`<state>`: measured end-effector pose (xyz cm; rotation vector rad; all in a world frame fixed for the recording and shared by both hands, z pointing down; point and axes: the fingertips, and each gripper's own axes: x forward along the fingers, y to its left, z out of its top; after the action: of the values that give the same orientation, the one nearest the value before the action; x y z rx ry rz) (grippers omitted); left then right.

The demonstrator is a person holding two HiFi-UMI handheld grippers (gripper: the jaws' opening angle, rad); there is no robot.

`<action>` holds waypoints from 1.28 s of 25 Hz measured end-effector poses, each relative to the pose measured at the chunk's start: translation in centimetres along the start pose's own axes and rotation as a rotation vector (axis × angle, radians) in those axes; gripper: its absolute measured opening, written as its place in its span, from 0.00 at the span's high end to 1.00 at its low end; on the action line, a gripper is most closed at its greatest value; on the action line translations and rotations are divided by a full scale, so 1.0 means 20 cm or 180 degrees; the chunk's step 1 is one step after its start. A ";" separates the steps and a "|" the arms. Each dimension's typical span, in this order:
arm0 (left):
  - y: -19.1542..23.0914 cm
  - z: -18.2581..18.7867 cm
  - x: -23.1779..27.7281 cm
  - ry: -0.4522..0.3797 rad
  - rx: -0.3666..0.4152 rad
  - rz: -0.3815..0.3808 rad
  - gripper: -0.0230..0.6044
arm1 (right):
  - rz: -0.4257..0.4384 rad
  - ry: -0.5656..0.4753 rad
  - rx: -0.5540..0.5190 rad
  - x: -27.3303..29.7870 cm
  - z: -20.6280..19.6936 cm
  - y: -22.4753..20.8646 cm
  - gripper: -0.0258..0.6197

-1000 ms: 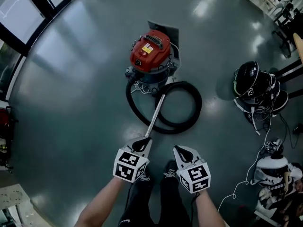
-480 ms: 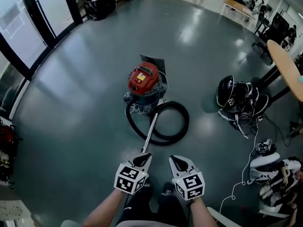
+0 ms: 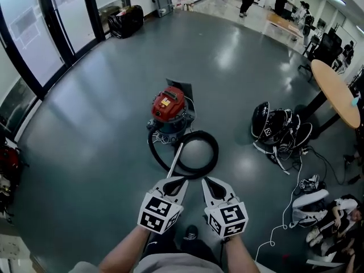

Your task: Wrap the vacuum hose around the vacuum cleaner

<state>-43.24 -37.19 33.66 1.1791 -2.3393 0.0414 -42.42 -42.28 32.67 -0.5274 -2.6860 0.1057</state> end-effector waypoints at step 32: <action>-0.35 0.69 -0.25 -0.0890 0.0484 0.0263 0.96 | 0.0230 -0.1005 -0.0336 -0.45 0.73 -0.02 0.96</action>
<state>-41.51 -41.35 18.05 1.2265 -2.6700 0.0900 -40.78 -46.00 15.96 -0.6915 -2.9926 0.0726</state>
